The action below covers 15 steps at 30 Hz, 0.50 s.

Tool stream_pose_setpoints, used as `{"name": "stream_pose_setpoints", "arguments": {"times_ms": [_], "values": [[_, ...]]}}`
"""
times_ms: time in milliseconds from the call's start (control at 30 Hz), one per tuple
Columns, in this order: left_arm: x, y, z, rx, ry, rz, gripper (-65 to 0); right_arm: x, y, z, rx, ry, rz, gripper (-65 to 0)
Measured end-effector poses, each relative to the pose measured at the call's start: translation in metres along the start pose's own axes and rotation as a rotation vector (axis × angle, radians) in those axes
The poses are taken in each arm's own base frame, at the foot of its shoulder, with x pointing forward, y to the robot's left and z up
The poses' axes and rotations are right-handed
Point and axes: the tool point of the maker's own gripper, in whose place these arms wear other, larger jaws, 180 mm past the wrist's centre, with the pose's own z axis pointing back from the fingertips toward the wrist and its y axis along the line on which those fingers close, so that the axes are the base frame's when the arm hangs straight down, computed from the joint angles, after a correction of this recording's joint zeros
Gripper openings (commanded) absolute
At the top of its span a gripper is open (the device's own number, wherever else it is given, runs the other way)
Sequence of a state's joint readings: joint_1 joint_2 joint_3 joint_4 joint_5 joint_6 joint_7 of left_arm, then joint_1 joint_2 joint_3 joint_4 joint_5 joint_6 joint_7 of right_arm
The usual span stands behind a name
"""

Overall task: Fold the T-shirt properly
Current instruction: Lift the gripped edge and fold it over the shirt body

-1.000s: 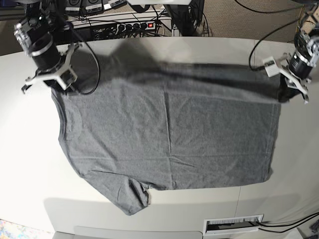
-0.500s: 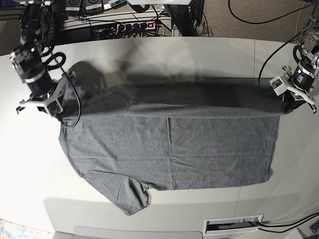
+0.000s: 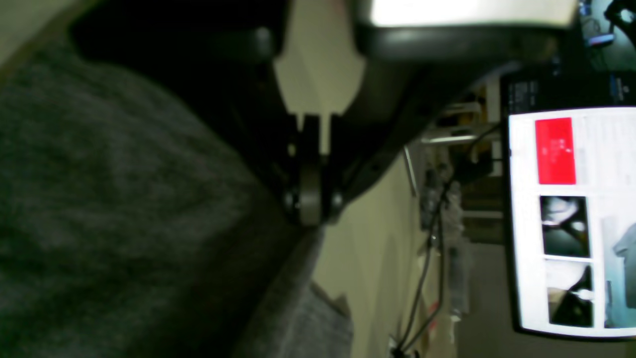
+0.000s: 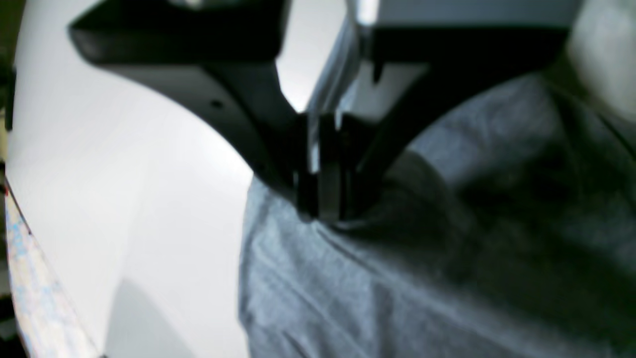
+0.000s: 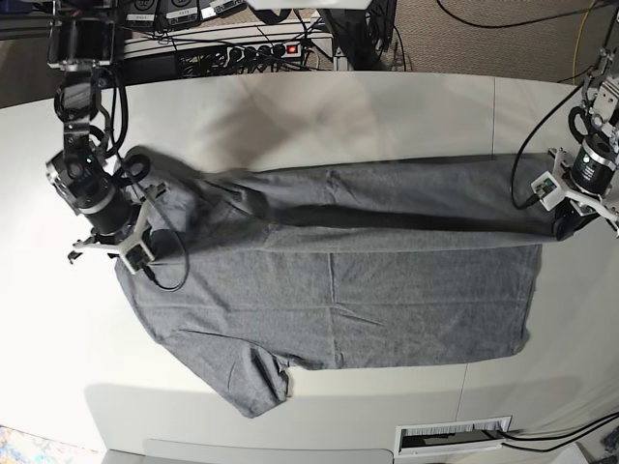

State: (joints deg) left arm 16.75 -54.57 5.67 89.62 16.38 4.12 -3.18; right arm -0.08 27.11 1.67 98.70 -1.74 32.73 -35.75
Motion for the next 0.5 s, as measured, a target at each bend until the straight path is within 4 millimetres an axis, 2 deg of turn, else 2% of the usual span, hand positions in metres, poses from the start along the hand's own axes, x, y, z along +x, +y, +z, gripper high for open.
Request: {"name": "stream_pose_setpoints", "arguments": {"times_ms": [167,267,333,400,500], "values": [[-0.008,-0.011,-0.006,-0.052,-0.031,0.023,-65.0,0.005,-0.008,-0.008,-0.008,-0.004,-0.002,-65.0],[-0.008,-0.013,-0.009,-0.052,-0.028,0.114,-64.3,0.005,-0.007,-0.008,-0.006,-0.002,-0.001,-65.0],[-0.003,-0.014,-0.012,-0.056,-0.039,0.156,-53.4,0.004,-0.008,-0.008,-0.013,0.005,0.008,-65.0],[0.001,-0.010,-0.015,-0.054,-0.056,0.190,-47.6,0.002,-0.010,-0.008,-0.022,0.016,0.022,-58.6],[0.005,-0.011,-0.017,-0.078,-0.067,0.201,-47.1,0.000,-0.011,-0.007,-0.030,0.028,0.031,-47.3]]}}
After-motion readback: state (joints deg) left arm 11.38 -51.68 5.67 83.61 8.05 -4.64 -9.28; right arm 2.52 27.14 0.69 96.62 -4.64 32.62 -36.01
